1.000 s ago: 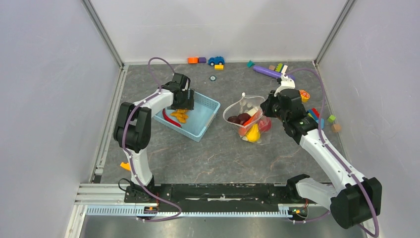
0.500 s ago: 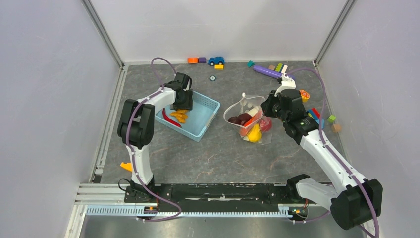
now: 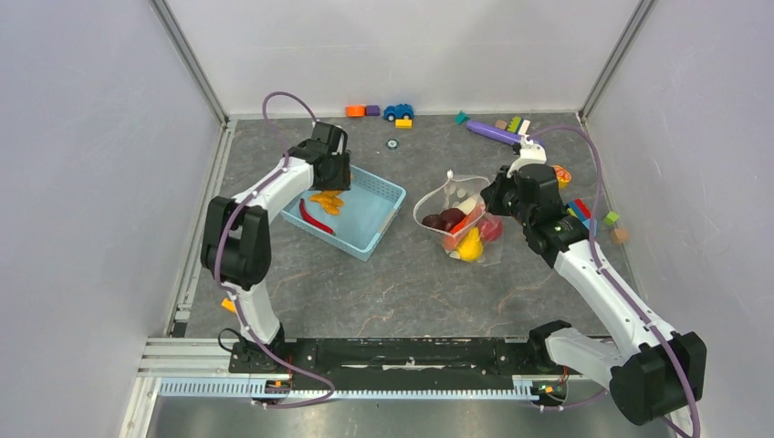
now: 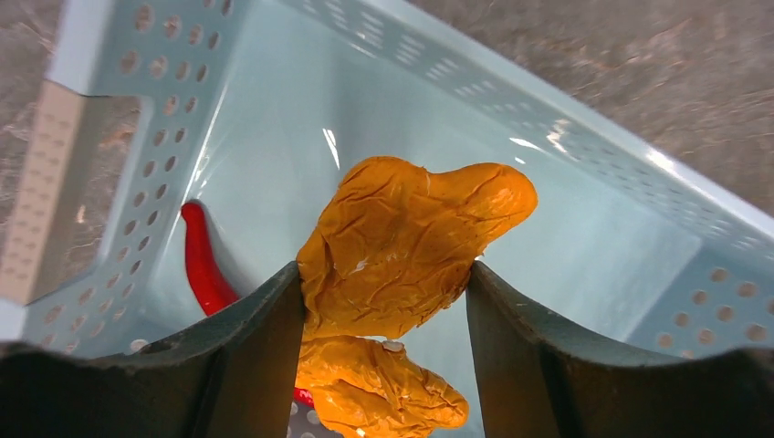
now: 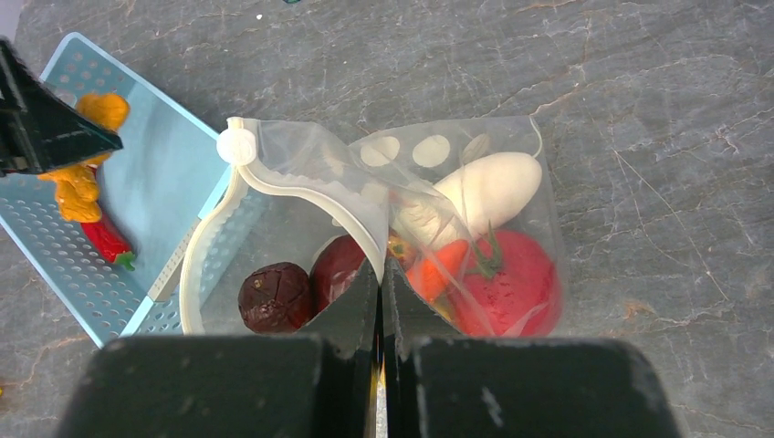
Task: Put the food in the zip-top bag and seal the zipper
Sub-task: Pick up the fake vegetable from the bin, then place the fake vegetable in the zipper food storage bag.
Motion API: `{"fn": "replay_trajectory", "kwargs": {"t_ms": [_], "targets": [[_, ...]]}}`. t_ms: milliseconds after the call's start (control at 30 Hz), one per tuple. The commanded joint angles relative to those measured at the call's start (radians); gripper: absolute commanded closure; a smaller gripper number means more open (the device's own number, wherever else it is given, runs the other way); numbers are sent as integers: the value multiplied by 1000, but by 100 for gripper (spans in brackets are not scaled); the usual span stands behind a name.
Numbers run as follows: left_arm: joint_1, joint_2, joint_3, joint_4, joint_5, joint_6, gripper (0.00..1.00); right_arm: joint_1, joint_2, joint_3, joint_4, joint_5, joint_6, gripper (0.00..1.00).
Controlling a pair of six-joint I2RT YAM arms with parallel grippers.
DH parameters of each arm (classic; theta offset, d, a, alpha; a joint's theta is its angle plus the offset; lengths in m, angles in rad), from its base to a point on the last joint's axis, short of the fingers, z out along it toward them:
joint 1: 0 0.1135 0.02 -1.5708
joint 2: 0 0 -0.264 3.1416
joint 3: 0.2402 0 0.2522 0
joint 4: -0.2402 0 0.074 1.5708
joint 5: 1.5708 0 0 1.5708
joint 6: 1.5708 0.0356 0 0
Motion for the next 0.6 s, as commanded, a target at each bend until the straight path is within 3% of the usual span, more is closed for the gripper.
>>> {"fn": "replay_trajectory", "kwargs": {"t_ms": [0, 133, 300, 567], "targets": [[-6, -117, 24, 10, 24, -46, 56, -1, -26, 19, 35, 15, -13, 98], [-16, -218, -14, 64, 142, -41, 56, -1, -24, 19, 35, 8, -16, 98], [-53, -343, -90, 220, 478, -8, 51, -1, -16, 22, 36, -16, -19, 98], [-252, -344, -62, 369, 751, 55, 52, -1, -22, 7, 72, -98, -36, 98]]}}
